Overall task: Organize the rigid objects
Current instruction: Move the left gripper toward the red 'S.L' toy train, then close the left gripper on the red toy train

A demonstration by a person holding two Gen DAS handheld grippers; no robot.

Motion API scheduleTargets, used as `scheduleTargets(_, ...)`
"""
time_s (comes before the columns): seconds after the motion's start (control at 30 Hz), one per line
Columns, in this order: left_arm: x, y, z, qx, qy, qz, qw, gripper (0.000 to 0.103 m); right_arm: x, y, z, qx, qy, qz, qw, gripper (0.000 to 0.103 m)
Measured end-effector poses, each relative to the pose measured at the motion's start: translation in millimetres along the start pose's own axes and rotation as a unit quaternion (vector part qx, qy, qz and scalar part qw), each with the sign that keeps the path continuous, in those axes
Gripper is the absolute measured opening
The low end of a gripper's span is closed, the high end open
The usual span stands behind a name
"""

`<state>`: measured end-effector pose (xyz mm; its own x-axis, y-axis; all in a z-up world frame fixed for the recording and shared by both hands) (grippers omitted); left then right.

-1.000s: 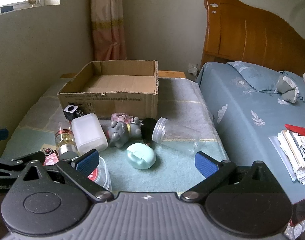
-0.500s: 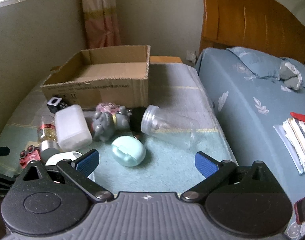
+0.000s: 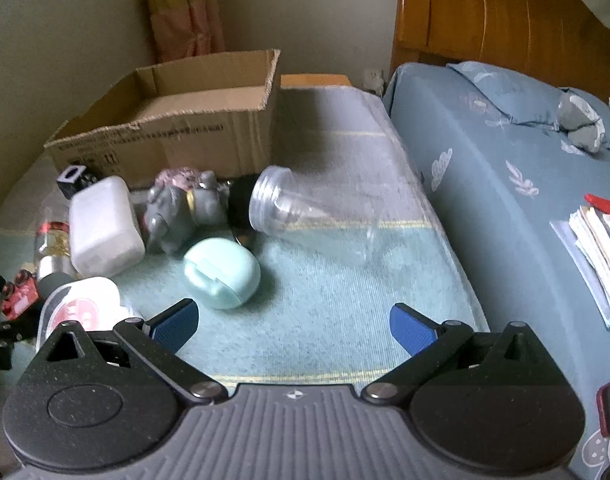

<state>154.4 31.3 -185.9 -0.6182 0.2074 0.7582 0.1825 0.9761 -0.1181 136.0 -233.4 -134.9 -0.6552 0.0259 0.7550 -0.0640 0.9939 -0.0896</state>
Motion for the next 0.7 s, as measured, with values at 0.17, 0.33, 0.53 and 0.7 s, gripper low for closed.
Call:
scheduleTargets(0.17, -4.9, -4.6, -6.4, -0.016, -0.004, 0.014, 0.9998, 0.102, -8.8, -2.0, 4.0, 0.002, 0.008, -0.001, 1.0, 0.103)
scheduleTargets(0.33, -3.4, -11.3, -7.0, -0.04, -0.008, 0.031, 0.9987, 0.097, -18.6, 1.3, 5.9, 0.012, 0.013, -0.013, 1.0, 0.103)
scheduleTargets(0.53, 6.4, -27.6, -5.2, -0.079, -0.009, 0.064, 0.9948, 0.063, -26.1, 12.1, 4.6, 0.04, 0.01, -0.027, 0.999, 0.103)
scheduleTargets(0.7, 7.7, -27.2, -6.4, -0.072, -0.005, 0.07, 0.995, 0.049, -20.8, 16.6, -0.3, 0.047, 0.001, -0.038, 0.998, 0.103)
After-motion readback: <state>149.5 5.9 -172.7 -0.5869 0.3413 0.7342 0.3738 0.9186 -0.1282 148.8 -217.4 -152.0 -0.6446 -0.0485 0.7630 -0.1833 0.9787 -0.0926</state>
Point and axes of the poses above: each gripper's, at about its wrist camera, not at the fingertips, and x roughly against the way its jaws point, y to its left, z to its underside, the point moved 10 cm from there along -x, roughly the way its jaws point, and after that the axes turned 9 degrees about x, right-handed, at the moved point
